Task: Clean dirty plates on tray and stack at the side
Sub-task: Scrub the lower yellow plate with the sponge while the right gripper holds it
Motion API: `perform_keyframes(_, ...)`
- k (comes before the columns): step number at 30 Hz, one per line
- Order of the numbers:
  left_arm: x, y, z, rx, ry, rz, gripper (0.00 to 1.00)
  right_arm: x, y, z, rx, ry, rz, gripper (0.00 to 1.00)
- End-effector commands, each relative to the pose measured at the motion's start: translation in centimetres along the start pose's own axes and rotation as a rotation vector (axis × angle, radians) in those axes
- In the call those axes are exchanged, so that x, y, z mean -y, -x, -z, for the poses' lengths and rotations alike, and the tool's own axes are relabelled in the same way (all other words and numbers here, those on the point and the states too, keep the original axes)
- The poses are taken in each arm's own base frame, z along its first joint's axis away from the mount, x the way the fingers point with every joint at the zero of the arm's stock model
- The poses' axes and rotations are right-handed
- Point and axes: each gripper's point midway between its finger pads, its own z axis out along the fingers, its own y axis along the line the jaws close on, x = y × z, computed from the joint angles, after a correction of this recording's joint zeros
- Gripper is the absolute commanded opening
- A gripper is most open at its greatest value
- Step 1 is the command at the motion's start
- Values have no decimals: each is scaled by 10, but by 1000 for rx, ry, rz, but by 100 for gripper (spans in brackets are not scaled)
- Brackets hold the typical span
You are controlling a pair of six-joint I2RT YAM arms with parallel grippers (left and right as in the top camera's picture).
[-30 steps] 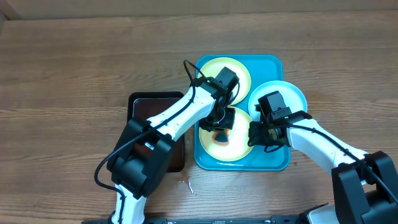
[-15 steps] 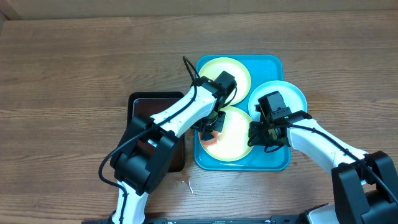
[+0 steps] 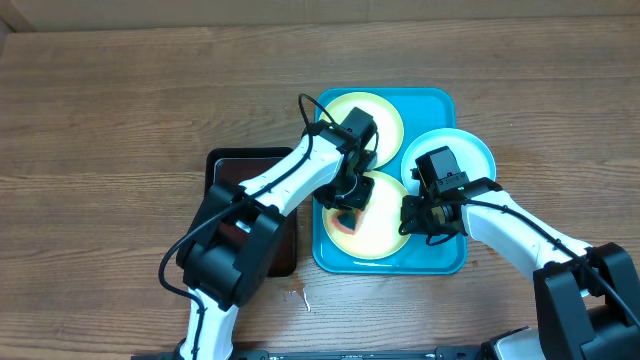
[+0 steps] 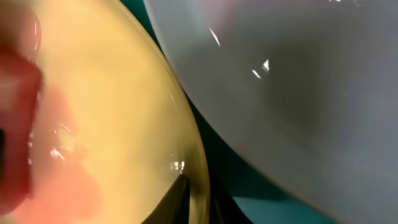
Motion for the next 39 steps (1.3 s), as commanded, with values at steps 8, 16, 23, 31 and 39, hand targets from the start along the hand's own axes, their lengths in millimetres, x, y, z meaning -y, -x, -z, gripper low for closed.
perform_keyframes(8, 10, -3, -8, -45, -74, 179, 4, 2, 2, -2, -1, -20, 2, 12)
perform_keyframes(16, -88, -22, 12, -39, 385, 371, 4, 2, 2, -2, -1, -19, 2, 11)
perform_keyframes(23, -99, -14, 23, 0, 467, 350, 4, 2, 2, -2, -1, -19, 2, 11)
perform_keyframes(31, -3, 17, 2, 24, -54, 182, 4, 2, 2, -2, -1, -20, 2, 12)
perform_keyframes(39, 45, 7, -21, -33, -229, 180, 4, 3, 2, -2, -3, -21, 2, 11)
